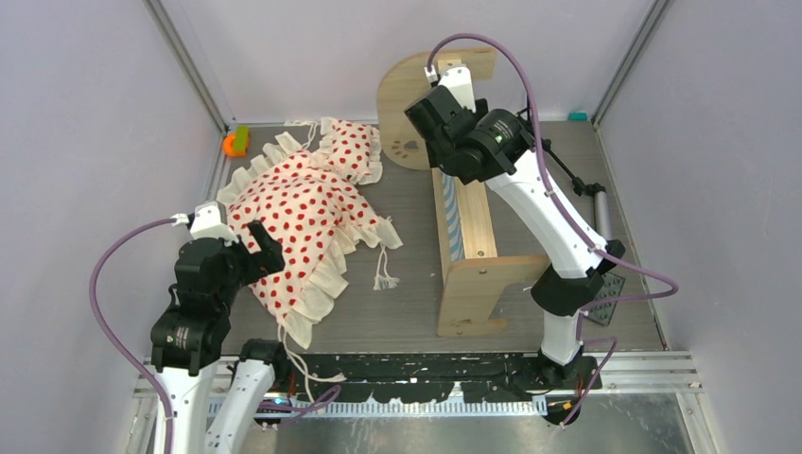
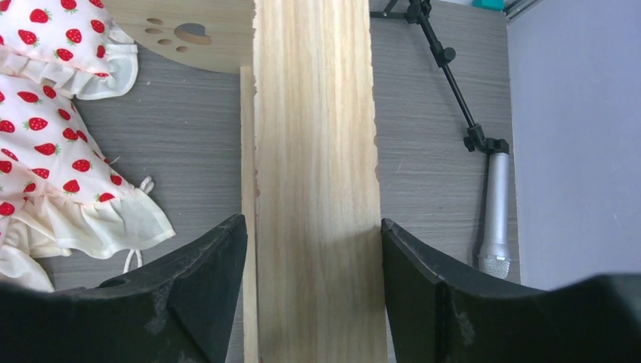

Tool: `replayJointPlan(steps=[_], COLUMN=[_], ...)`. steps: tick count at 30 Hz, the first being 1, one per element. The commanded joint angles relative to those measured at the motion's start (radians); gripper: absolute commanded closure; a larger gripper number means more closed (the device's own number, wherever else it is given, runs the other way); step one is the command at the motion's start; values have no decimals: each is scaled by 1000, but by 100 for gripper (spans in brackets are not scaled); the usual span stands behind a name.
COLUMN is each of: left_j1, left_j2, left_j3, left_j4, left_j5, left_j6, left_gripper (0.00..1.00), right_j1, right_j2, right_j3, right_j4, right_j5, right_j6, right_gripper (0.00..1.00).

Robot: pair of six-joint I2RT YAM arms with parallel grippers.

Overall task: Set up the pet bed
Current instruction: Adjust the bed frame at the center of the board.

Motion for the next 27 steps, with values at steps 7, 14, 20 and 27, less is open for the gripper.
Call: replayJointPlan(steps=[7,14,20,27], left_j1=[-1,-1,-1,0], left_j2=[-1,1,-4,2], left_j3=[-2,-4,-4,-3], left_j4=[21,22,24,24], left_j5=[-5,0,1,6], left_j6=[2,2,4,4], left_gripper=[0,0,0,0], right_j1=[-27,-174,-405,-581], right_j2=[-2,-103,-291,-390], right_j3=[10,-101,-380,-608], right_j4=[27,92,294,394], right_j5=[13,-116,-373,-569], right_j6=[31,91,120,121], right_gripper=[54,83,90,91])
